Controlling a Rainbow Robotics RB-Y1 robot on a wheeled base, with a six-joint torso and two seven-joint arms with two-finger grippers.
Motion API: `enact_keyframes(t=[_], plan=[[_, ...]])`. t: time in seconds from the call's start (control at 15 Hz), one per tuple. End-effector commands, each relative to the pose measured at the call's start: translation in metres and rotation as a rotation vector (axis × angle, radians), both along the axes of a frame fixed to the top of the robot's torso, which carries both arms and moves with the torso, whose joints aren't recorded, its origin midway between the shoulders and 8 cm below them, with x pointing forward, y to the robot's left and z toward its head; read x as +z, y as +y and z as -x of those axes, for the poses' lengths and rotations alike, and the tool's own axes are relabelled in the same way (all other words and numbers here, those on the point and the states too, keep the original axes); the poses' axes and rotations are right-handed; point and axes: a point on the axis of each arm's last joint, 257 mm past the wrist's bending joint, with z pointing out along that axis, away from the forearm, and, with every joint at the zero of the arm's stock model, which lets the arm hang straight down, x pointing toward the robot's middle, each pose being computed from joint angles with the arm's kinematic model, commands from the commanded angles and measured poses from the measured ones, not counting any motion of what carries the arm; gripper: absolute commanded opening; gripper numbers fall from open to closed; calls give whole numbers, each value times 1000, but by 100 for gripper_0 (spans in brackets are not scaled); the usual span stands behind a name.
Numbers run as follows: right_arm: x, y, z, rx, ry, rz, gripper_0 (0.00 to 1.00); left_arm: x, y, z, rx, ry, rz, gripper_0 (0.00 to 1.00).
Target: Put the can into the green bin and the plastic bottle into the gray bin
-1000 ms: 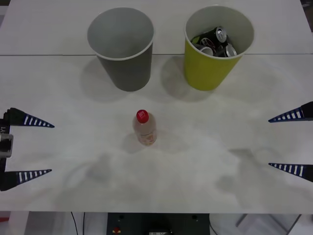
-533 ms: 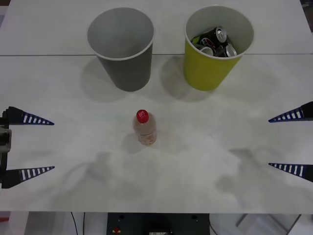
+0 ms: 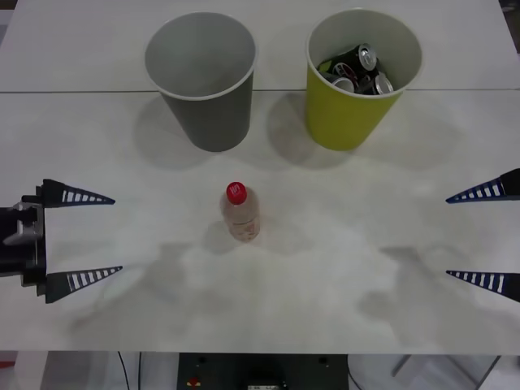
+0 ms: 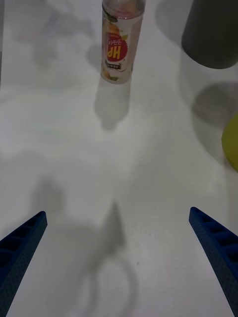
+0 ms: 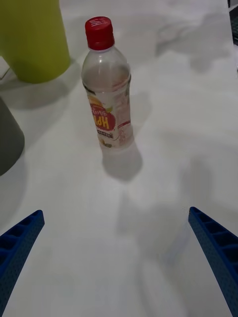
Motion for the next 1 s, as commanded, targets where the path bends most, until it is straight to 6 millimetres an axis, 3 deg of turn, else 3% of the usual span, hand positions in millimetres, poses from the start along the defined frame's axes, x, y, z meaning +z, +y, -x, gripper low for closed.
enact_keyframes(t=[0.07,0.47,1.0], plan=[[0,0,0,0,0,0,100,-9,-8,-12,-29,-14,37,100],[0,0,0,0,0,0,100,-30,-28,-32,-31,-39,128,100],[0,0,0,0,0,0,100,-42,-65,-54,-48,-85,236,100]])
